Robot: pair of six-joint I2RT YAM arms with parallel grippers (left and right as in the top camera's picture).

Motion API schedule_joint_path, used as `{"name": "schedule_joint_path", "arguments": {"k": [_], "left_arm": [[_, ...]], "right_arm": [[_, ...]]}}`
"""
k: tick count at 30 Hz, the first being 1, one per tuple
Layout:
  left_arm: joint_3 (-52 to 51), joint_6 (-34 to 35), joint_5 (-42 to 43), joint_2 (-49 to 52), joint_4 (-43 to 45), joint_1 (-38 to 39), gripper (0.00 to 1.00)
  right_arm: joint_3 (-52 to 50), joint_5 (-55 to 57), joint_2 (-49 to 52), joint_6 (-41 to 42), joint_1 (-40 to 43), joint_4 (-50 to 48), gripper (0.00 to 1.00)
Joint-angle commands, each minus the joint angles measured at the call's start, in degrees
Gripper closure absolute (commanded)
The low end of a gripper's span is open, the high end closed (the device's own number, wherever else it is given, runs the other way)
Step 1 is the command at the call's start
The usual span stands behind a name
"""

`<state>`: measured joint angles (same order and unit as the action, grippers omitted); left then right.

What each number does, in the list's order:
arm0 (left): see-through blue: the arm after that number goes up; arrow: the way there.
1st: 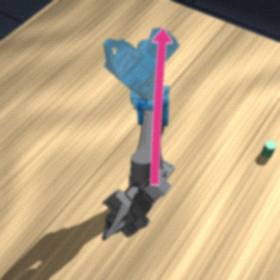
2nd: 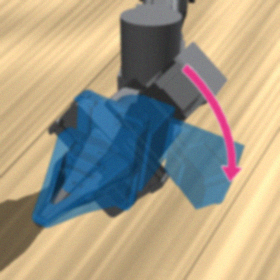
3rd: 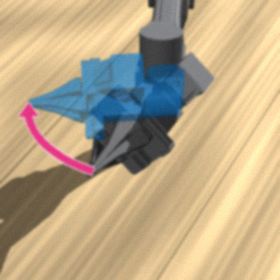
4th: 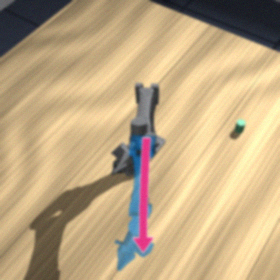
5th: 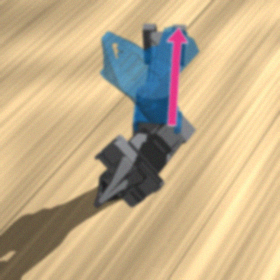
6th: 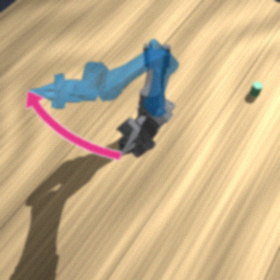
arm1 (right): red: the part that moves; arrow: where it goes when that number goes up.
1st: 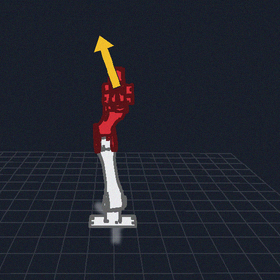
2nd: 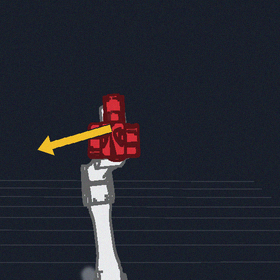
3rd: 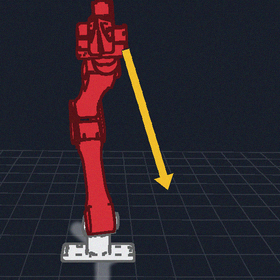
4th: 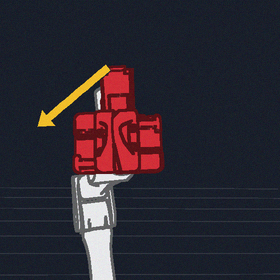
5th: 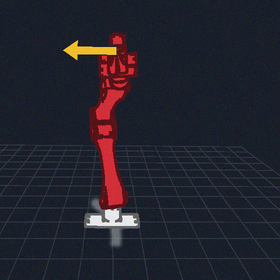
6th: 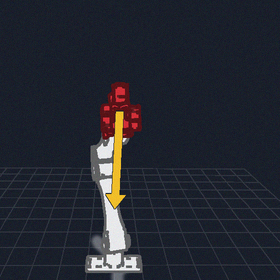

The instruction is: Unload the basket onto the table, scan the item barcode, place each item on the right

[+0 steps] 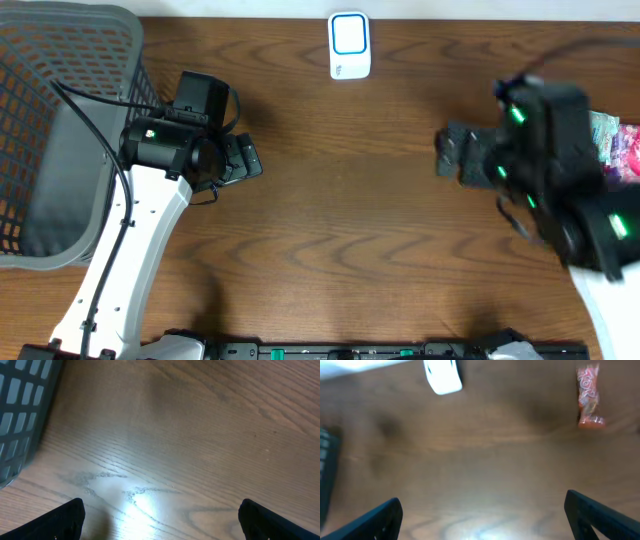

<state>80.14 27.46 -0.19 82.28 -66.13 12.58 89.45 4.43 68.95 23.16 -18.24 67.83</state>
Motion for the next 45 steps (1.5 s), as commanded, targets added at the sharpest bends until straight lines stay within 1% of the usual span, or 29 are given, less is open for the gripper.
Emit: {"name": "schedule_joint_path", "arguments": {"k": [1, 7, 9, 12, 18, 22, 30, 45], "left_arm": [[0.39, 0.72, -0.52, -0.31, -0.26, -0.20, 0.02], [0.39, 0.72, -0.52, -0.31, -0.26, -0.20, 0.02], [0.39, 0.72, -0.52, -0.31, -0.26, -0.20, 0.02], [0.39, 0.72, -0.50, -0.28, -0.26, -0.20, 0.02], [0.39, 0.72, -0.52, -0.31, -0.26, -0.20, 0.02], [0.39, 0.72, -0.52, -0.31, -0.26, -0.20, 0.02], [0.39, 0.72, -0.50, -0.31, -0.26, -0.20, 0.02], [0.39, 0.72, -0.50, -0.31, -0.26, -0.20, 0.02]], "right_arm": [[-7.98, 2.45, -11.50, -3.50, 0.09, -2.73, 0.01], [-22.47, 11.08, -26.99, -3.48, 0.09, -8.66, 0.01], [-25.68, 11.80, -30.73, -3.48, 0.09, -10.14, 0.01], [-27.58, 11.80, -33.18, -3.50, 0.11, -11.08, 0.01], [-27.63, 13.33, -33.35, -3.52, 0.15, -13.00, 0.01], [-27.65, 13.25, -33.38, -3.50, 0.15, -12.04, 0.01], [-27.65, 11.69, -33.35, -3.50, 0.15, -7.85, 0.01], [-27.65, 11.56, -33.35, -3.50, 0.15, 3.67, 0.01]]}}
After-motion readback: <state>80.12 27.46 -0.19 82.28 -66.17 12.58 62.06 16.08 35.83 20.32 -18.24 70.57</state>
